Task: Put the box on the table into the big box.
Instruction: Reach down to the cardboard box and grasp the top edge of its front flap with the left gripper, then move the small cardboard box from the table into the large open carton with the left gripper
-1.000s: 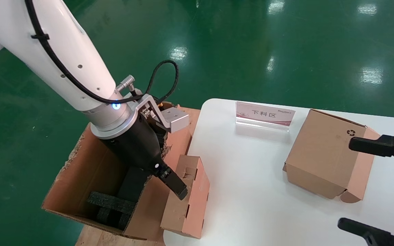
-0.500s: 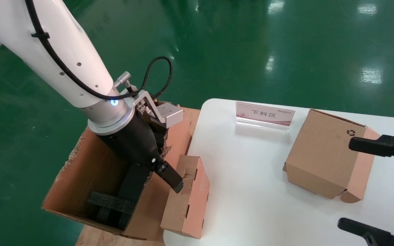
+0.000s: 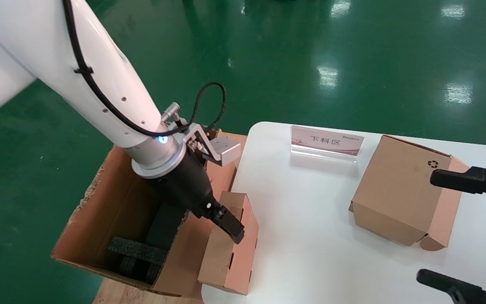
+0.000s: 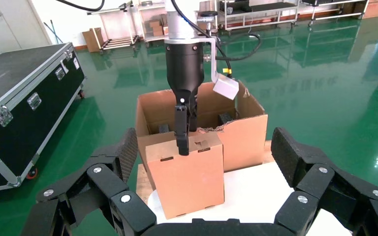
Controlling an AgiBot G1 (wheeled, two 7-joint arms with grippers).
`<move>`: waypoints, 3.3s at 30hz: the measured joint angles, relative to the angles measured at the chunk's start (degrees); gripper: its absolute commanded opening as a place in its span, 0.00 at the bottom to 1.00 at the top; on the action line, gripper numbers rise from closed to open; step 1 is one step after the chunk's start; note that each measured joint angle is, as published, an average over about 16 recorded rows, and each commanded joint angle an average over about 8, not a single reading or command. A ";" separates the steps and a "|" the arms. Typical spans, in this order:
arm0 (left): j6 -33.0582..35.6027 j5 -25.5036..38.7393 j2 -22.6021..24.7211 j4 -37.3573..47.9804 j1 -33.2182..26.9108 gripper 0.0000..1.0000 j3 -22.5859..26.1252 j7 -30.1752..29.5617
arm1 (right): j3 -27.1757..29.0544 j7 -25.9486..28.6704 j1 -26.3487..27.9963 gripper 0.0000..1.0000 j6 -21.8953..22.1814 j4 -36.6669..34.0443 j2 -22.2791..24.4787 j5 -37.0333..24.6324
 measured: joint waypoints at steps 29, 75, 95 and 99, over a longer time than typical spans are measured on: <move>-3.68 2.05 1.24 -0.56 3.32 0.00 0.68 -1.04 | 0.00 0.00 0.00 1.00 0.00 0.00 0.00 0.00; -4.16 2.95 0.73 -0.25 3.01 0.00 0.06 -0.58 | 0.01 0.00 -0.01 1.00 0.02 -0.01 0.01 0.01; -9.35 9.80 -8.57 0.42 -4.81 0.00 -11.12 4.11 | 0.01 0.00 -0.01 1.00 0.02 -0.01 0.01 0.01; -10.65 11.42 -11.38 0.00 -6.96 0.00 -15.11 5.67 | 0.01 0.00 -0.01 1.00 0.02 -0.01 0.01 0.01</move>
